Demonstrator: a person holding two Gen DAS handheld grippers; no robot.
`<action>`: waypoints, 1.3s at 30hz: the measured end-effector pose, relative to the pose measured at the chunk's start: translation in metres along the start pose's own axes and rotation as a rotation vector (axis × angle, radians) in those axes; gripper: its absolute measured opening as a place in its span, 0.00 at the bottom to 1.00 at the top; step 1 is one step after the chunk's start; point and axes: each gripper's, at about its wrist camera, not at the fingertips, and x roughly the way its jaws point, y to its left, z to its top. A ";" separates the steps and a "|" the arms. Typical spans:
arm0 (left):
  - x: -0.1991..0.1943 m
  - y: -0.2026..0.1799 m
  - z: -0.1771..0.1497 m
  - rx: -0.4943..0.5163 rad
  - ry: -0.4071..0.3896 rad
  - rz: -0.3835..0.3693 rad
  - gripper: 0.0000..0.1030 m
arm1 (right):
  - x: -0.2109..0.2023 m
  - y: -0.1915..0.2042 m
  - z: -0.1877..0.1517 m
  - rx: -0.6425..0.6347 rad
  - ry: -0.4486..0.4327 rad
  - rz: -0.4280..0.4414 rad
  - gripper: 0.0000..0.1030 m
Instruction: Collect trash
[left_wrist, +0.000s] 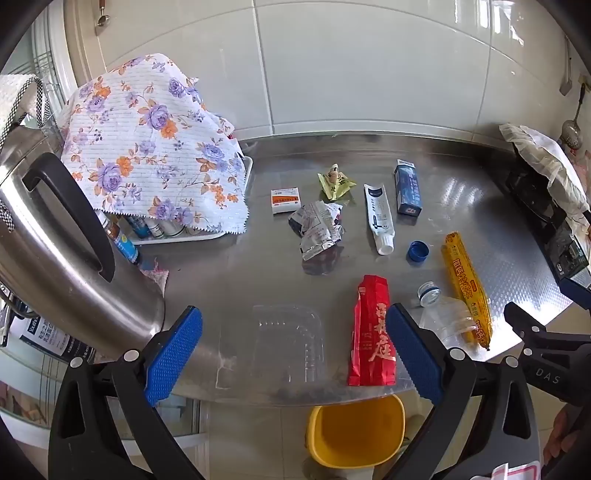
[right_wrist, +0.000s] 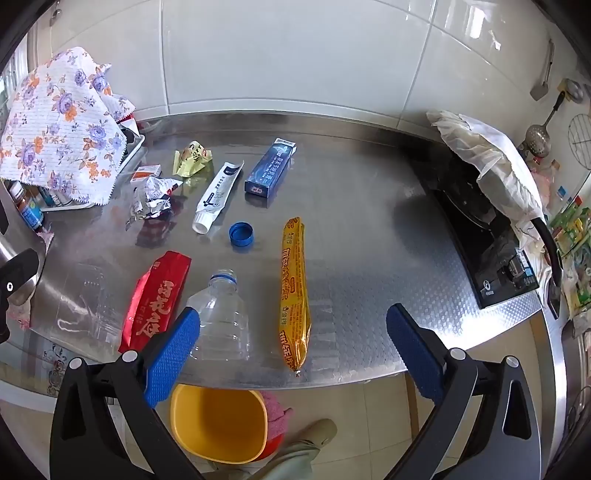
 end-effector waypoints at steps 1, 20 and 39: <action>0.000 0.000 0.000 0.000 0.001 -0.003 0.96 | 0.000 0.000 0.000 -0.001 -0.001 0.000 0.97; 0.004 -0.003 -0.001 0.012 0.009 0.001 0.96 | -0.002 0.003 0.002 -0.015 -0.006 -0.006 0.97; 0.002 0.001 -0.004 0.001 0.010 0.000 0.96 | -0.002 0.004 0.002 -0.014 -0.008 -0.004 0.97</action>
